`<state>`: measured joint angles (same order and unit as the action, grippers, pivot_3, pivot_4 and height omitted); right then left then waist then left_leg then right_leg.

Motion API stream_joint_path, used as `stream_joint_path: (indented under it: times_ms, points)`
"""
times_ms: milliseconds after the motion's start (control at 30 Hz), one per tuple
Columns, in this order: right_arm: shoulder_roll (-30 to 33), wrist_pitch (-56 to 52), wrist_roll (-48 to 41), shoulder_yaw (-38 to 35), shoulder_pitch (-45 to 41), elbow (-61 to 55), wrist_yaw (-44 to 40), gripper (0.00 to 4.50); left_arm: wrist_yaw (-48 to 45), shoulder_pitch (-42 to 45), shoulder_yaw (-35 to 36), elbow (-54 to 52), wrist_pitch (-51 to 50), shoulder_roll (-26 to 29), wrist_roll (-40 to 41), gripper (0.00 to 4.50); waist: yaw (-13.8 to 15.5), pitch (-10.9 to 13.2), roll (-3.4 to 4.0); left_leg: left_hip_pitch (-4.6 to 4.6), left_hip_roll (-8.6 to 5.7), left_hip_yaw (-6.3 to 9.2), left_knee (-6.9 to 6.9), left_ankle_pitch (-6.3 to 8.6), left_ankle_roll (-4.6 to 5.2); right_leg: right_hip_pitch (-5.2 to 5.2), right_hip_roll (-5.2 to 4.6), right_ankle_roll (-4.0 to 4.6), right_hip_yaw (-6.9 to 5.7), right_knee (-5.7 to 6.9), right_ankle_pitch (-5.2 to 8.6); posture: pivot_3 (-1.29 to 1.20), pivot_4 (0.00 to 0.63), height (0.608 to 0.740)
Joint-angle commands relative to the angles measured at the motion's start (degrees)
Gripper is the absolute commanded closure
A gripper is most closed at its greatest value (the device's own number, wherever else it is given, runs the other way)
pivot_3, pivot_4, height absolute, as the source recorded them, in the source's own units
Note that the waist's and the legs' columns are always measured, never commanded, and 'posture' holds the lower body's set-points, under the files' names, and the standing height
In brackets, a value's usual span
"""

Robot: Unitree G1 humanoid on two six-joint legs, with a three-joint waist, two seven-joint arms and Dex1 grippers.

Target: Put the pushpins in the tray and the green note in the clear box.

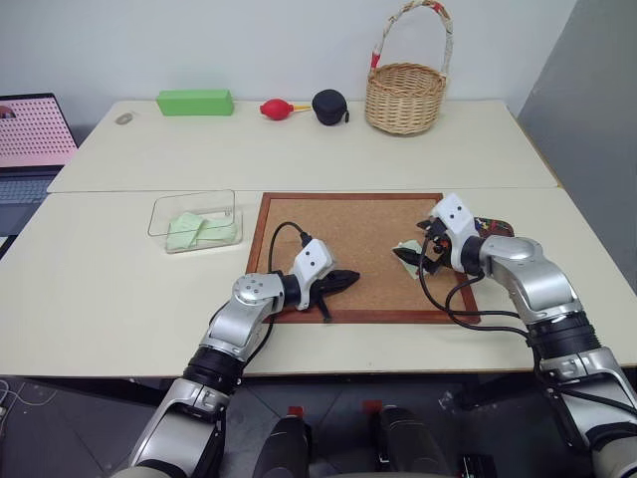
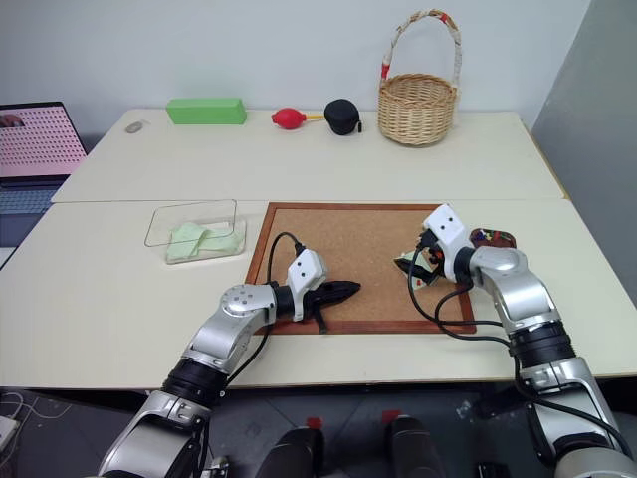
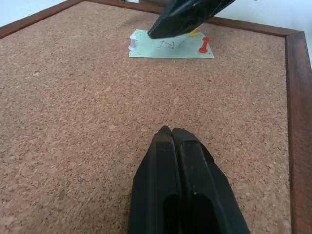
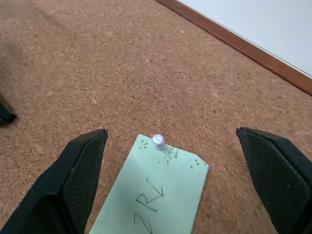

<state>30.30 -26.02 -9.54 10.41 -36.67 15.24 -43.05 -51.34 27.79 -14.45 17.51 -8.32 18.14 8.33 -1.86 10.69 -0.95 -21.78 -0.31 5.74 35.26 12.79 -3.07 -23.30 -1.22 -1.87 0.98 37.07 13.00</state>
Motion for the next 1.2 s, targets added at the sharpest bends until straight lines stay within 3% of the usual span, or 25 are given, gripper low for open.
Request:
stream_joint_path:
  times_ms: [33, 700, 1200]
  points:
    - [-0.55, 3.79, 2.08, 0.09, -2.69, 2.99, -1.08, 0.38, 0.03, -1.28, -0.51, -0.17, -1.03, 0.53, -1.28, 4.50, 0.01, 0.00, 0.00, 0.00, 0.00, 0.00, 0.00, 0.00, 0.00, 0.00, 0.00, 0.00, 0.00, 0.00, 0.00, 0.00, 0.150, 0.740]
    - [-1.43, 8.53, 6.30, 0.96, -6.23, 9.74, -6.08, 4.34, 0.22, -1.80, -0.72, -0.59, -1.33, 0.68, -2.09, 4.50, -0.06, 0.00, 0.01, 0.01, 0.00, 0.00, 0.00, 0.00, 0.00, 0.00, 0.00, 0.01, 0.01, 0.00, 0.00, 0.00, 0.150, 0.740]
    - [-0.92, 4.11, 3.85, -1.35, -4.54, 1.69, -7.38, 4.42, 0.88, -1.12, -1.22, 0.92, -2.60, 0.87, -3.80, 4.50, -0.08, -0.01, 0.01, 0.01, 0.00, 0.00, -0.01, 0.00, 0.00, -0.01, 0.00, 0.00, 0.01, 0.01, 0.00, 0.00, 0.150, 0.740]
